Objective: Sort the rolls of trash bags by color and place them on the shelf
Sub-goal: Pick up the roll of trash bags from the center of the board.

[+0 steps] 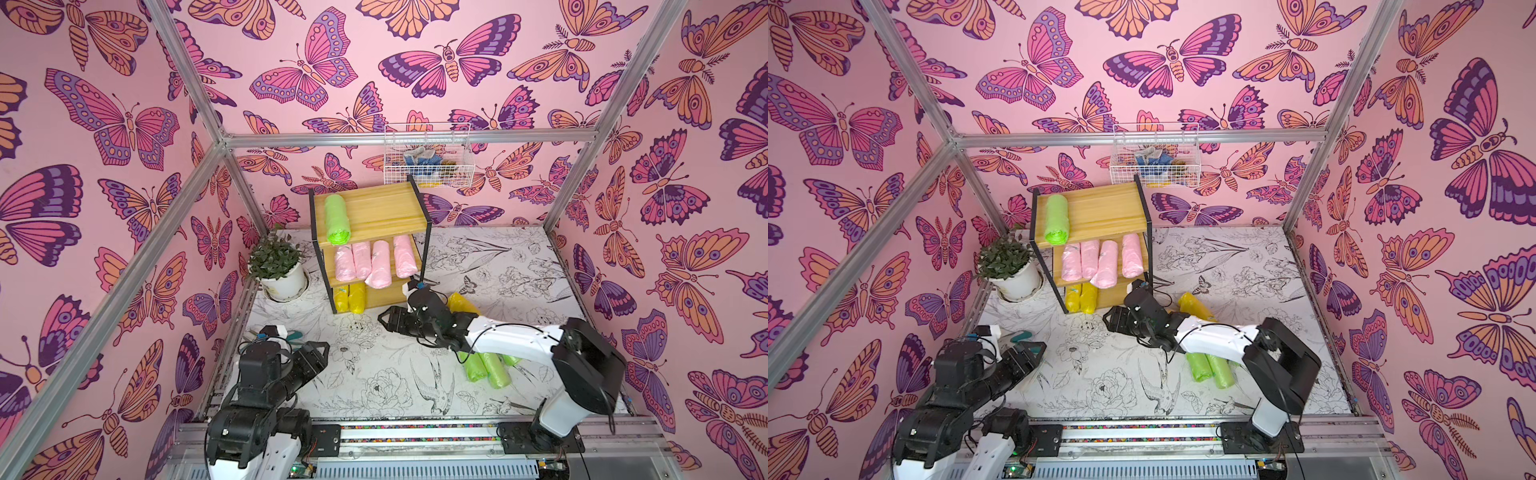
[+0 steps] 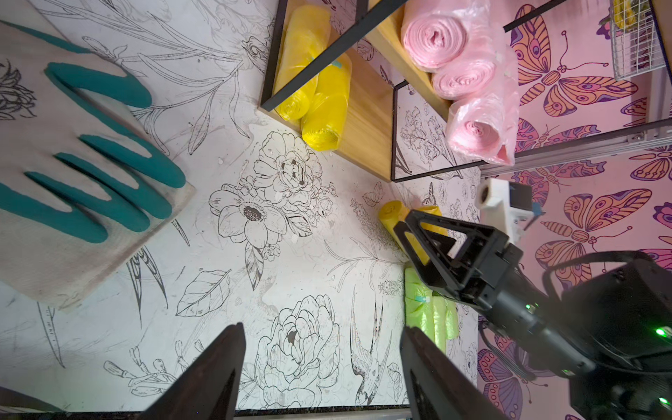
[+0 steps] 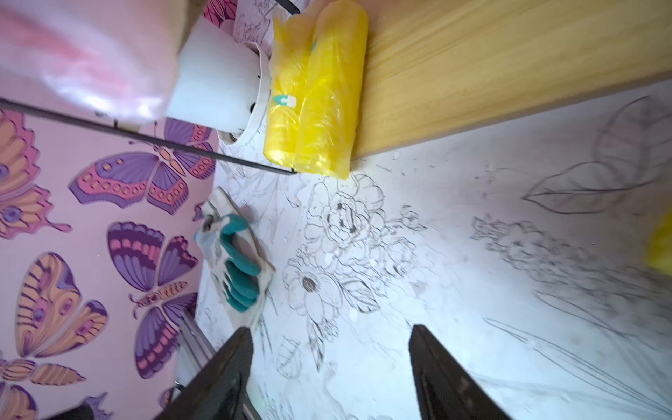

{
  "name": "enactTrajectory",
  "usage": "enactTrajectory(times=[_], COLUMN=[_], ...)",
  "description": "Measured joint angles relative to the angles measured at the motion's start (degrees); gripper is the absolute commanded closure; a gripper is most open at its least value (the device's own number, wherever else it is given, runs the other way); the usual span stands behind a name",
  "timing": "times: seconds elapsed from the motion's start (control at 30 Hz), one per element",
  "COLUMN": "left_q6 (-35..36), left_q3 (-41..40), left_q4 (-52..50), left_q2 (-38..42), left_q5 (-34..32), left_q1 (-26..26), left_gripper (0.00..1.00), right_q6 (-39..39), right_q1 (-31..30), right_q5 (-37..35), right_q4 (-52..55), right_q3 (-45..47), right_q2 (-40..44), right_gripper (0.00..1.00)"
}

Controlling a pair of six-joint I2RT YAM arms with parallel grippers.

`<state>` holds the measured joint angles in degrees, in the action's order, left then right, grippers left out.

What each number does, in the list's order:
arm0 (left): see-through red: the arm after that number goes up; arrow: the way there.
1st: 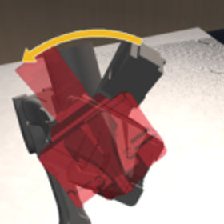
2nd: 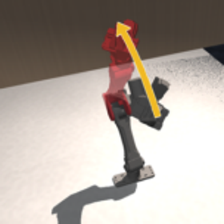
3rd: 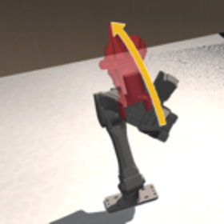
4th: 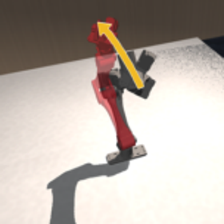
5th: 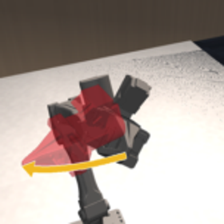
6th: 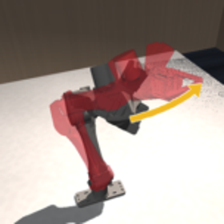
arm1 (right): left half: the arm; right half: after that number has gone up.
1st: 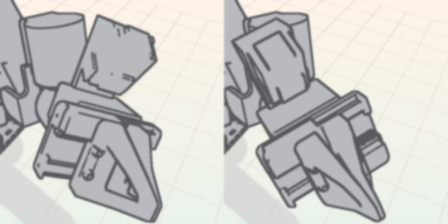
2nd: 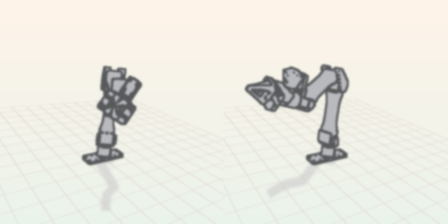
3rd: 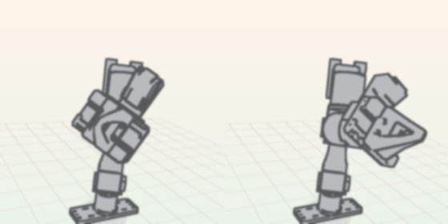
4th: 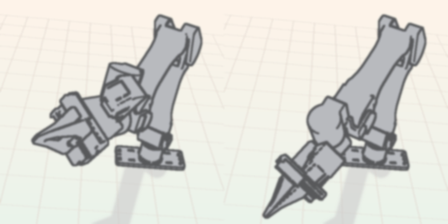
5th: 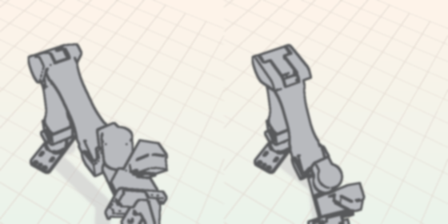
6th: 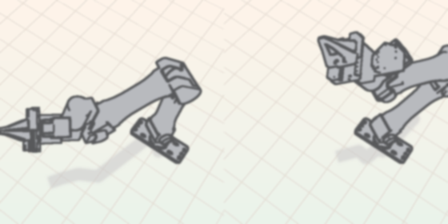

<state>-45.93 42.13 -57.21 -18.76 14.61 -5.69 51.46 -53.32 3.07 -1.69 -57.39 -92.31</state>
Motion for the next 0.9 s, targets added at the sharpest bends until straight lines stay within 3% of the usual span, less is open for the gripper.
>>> enactTrajectory(times=[0.13,0.37,0.57,0.6,0.63,0.9], left_q6=[-1.11,-3.52,-4.72,-4.79,-5.14,-6.93], left_q3=[-0.15,-2.43,-2.43,-2.49,-2.54,-3.80], left_q4=[-0.09,-0.31,-0.17,-0.02,0.15,1.36], left_q2=[-0.07,-2.03,-2.64,-2.69,-2.75,-5.27], left_q5=[0.63,0.87,1.79,2.23,2.64,5.38], left_q1=[0.00,0.00,0.00,0.00,0.00,-1.31], left_gripper=[0.31,0.30,0.23,0.06,0.00,0.00], right_q6=[-11.76,-27.23,-31.85,-32.44,-32.98,-33.73], right_q1=[0.09,4.17,12.55,13.33,13.84,15.76], right_q5=[-4.13,-13.49,-15.15,-14.53,-13.88,-7.15], right_q4=[14.78,33.38,41.86,42.27,42.47,39.85], right_q3=[-3.39,-7.52,-8.11,-8.09,-8.09,-5.62], right_q2=[4.96,10.19,8.94,8.52,8.09,6.82], right_gripper=[0.23,0.04,0.02,0.02,0.02,0.04])
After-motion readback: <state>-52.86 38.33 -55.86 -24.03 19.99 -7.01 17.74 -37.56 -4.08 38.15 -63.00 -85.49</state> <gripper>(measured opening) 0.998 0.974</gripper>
